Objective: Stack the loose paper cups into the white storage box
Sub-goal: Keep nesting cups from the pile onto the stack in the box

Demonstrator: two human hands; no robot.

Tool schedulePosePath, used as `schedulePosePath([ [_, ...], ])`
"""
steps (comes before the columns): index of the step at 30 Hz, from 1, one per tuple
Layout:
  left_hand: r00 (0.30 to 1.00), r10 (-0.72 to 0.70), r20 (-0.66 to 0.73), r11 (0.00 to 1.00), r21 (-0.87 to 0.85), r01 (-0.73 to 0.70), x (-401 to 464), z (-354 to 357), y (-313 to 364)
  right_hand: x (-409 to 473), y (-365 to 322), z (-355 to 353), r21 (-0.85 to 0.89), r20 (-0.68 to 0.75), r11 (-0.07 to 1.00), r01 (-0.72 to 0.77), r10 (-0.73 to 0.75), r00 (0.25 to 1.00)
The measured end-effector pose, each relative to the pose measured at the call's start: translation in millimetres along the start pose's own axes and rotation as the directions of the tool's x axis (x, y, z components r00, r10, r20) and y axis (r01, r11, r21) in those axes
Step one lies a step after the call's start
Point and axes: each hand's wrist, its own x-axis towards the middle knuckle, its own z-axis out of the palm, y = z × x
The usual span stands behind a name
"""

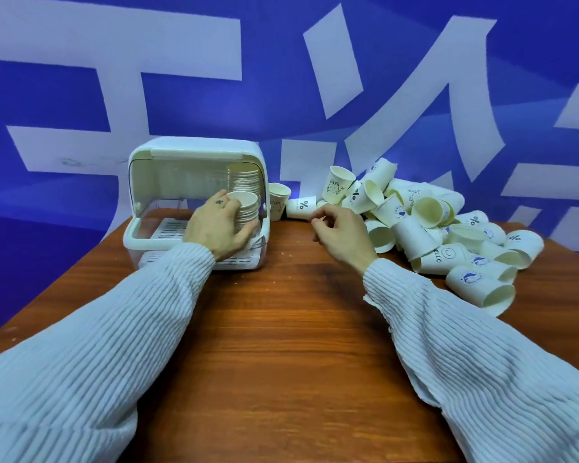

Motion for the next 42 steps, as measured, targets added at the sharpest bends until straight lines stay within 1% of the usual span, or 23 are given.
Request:
schedulePosePath([
  [2, 0.999, 0.007, 0.034, 1.0, 0.003, -0.008, -0.6, -3.5, 2.9, 0.6, 6.3, -1.0, -0.031, 0.008, 1.0, -0.002, 0.003, 1.0],
  [5, 0.989, -0.002, 0.151, 0.994, 0.108, -0.014, 9.2, -14.6, 2.6, 2.0, 15.5, -0.6, -0.041, 0.035, 0.998, -0.044, 0.045, 0.998],
  [6, 0.986, -0.003, 0.168, 0.99, 0.143, -0.021, 12.4, -16.9, 3.3, 0.7, 18.4, -1.1, -0.046, 0.057, 0.997, -0.06, 0.062, 0.996],
  [7, 0.99, 0.008, 0.143, 0.987, 0.16, -0.031, 14.1, -17.6, 5.2, -2.3, 20.9, -1.8, -0.059, 0.087, 0.996, -0.072, 0.077, 0.993],
  [8, 0.997, 0.034, 0.066, 0.987, 0.154, -0.044, 13.9, -17.2, 8.9, -5.9, 24.0, -2.2, -0.085, 0.119, 0.993, -0.079, 0.089, 0.989],
  [9, 0.996, 0.071, -0.048, 0.99, 0.122, -0.065, 13.6, -15.1, 15.0, -9.6, 27.0, -3.9, -0.111, 0.144, 0.99, -0.085, 0.1, 0.984],
  [11, 0.96, 0.133, -0.246, 0.99, -0.006, -0.139, 13.8, -6.1, 38.6, -15.0, 35.8, -12.2, -0.173, 0.163, 0.979, -0.105, 0.133, 0.978],
  [12, 0.943, 0.162, -0.292, 0.978, -0.077, -0.192, 13.6, -0.1, 55.9, -16.8, 40.5, -19.4, -0.209, 0.161, 0.971, -0.114, 0.149, 0.976],
  [13, 0.931, 0.199, -0.308, 0.96, -0.129, -0.248, 12.8, 7.0, 75.6, -17.7, 47.2, -27.9, -0.249, 0.156, 0.96, -0.127, 0.169, 0.973],
  [15, 0.916, 0.286, -0.282, 0.916, -0.201, -0.348, 7.8, 22.5, 117.3, -21.6, 59.4, -49.5, -0.338, 0.135, 0.929, -0.149, 0.204, 0.97],
  [17, 0.905, 0.367, -0.217, 0.87, -0.265, -0.416, -1.1, 36.0, 157.3, -26.4, 70.8, -76.0, -0.424, 0.098, 0.886, -0.187, 0.25, 0.963],
  [20, 0.888, 0.438, -0.14, 0.834, -0.306, -0.459, -14.3, 49.2, 203.3, -35.9, 84.6, -117.6, -0.507, 0.046, 0.826, -0.246, 0.311, 0.949],
  [23, 0.861, 0.504, -0.065, 0.803, -0.332, -0.495, -20.4, 58.1, 239.7, -50.4, 99.9, -161.1, -0.6, 0.093, 0.757, -0.259, 0.388, 0.917],
  [25, 0.842, 0.539, -0.027, 0.783, -0.351, -0.513, -22.6, 65.6, 258.3, -62.0, 109.4, -182.9, -0.71, 0.147, 0.675, -0.201, 0.421, 0.895],
  [27, 0.834, 0.552, 0.013, 0.774, -0.381, -0.506, -21.3, 73.1, 273.0, -72.7, 118.2, -193.2, -0.779, 0.206, 0.612, -0.14, 0.46, 0.864],
  [28, 0.833, 0.552, 0.036, 0.774, -0.395, -0.495, -20.0, 76.9, 279.7, -77.5, 124.1, -195.9, -0.778, 0.228, 0.613, -0.133, 0.474, 0.85],
  [30, 0.833, 0.546, 0.087, 0.788, -0.392, -0.476, -16.2, 85.2, 291.2, -85.9, 135.3, -200.4, -0.704, 0.242, 0.687, -0.18, 0.471, 0.848],
  [32, 0.829, 0.544, 0.13, 0.809, -0.345, -0.476, -11.0, 93.8, 298.8, -92.2, 143.7, -202.9, -0.624, 0.21, 0.749, -0.223, 0.436, 0.875],
  [35, 0.828, 0.533, 0.174, 0.832, -0.289, -0.474, -5.2, 103.1, 304.0, -99.2, 153.0, -199.4, -0.605, 0.155, 0.768, -0.21, 0.372, 0.915],
  [37, 0.839, 0.52, 0.161, 0.837, -0.294, -0.462, -3.8, 104.4, 305.3, -102.1, 157.2, -197.1, -0.613, 0.151, 0.773, -0.163, 0.317, 0.936],
  [39, 0.848, 0.52, 0.101, 0.818, -0.344, -0.461, -5.0, 104.4, 305.3, -104.1, 162.0, -195.3, -0.601, 0.121, 0.79, -0.118, 0.236, 0.964],
  [40, 0.841, 0.536, 0.073, 0.795, -0.378, -0.474, -6.7, 103.6, 305.1, -104.9, 163.7, -194.2, -0.569, 0.079, 0.815, -0.108, 0.185, 0.979],
  [42, 0.794, 0.607, 0.029, 0.717, -0.449, -0.532, -12.0, 101.7, 305.2, -104.6, 163.4, -189.0, -0.442, -0.036, 0.888, -0.124, 0.12, 0.992],
])
